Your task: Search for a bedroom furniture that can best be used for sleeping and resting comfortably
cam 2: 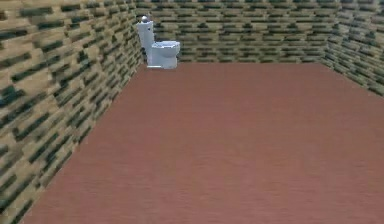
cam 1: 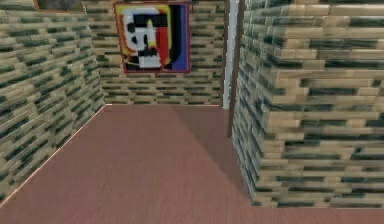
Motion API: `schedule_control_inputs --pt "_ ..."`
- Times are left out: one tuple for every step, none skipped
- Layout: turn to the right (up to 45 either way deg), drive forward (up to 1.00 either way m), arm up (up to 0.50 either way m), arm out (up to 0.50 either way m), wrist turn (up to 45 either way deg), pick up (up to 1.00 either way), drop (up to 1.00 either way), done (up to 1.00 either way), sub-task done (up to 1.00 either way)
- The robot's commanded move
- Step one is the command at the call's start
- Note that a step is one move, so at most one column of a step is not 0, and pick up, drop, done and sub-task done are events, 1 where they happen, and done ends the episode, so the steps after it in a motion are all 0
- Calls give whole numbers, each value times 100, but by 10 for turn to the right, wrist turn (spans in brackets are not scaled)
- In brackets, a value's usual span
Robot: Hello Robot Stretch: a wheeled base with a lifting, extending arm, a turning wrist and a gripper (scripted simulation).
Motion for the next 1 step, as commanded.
schedule_control_inputs --pt "30 0 0 0 0 0 0 0 0"
